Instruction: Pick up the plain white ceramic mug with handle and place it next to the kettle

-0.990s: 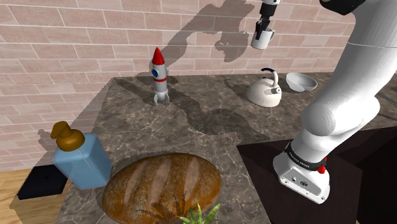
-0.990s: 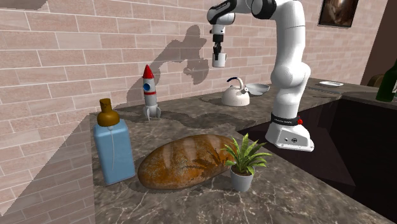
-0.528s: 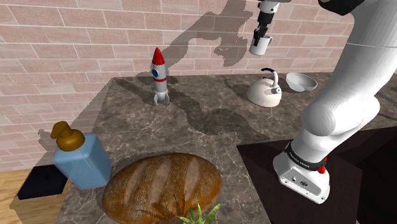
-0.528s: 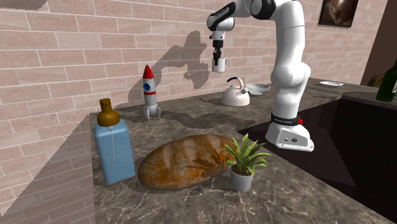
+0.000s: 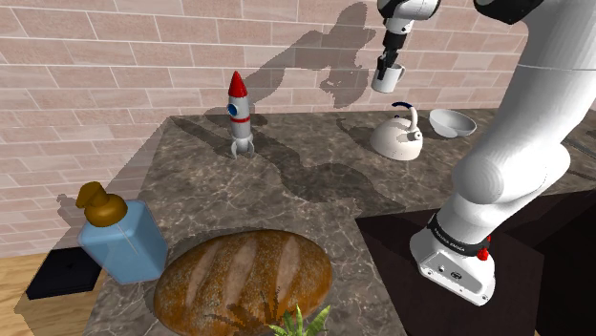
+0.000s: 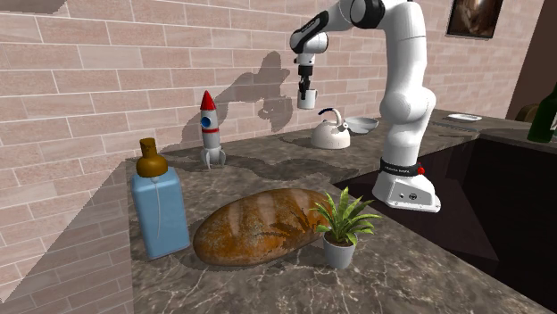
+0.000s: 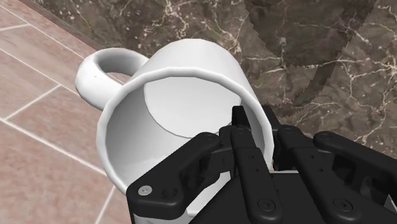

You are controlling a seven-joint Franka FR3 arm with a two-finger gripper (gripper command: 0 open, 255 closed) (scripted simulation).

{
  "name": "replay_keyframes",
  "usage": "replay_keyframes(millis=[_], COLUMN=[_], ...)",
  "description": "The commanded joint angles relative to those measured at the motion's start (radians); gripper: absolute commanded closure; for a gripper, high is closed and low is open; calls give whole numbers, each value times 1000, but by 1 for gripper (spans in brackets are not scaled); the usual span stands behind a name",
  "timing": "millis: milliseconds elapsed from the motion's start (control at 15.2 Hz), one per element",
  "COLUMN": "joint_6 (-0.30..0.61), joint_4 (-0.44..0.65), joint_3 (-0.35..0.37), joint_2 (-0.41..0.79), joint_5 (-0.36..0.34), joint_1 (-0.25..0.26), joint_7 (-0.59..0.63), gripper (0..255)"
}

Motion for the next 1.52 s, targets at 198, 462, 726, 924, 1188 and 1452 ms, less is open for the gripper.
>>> replay_keyframes(millis=[198,462,726,924,1188,1452], joint_6=[61,108,155,190,235,279], joint_4=[-43,-73,-100,-117,-138,-154], joint_3=[2,5,8,11,15,21], joint_2=[18,36,58,75,102,131], joint_5=[8,16,26,34,45,58], joint_1=[-1,-2,-4,-6,-9,-13], joint_7=[-6,-12,-19,-24,-32,-41], gripper=[255,255,255,255,255,255])
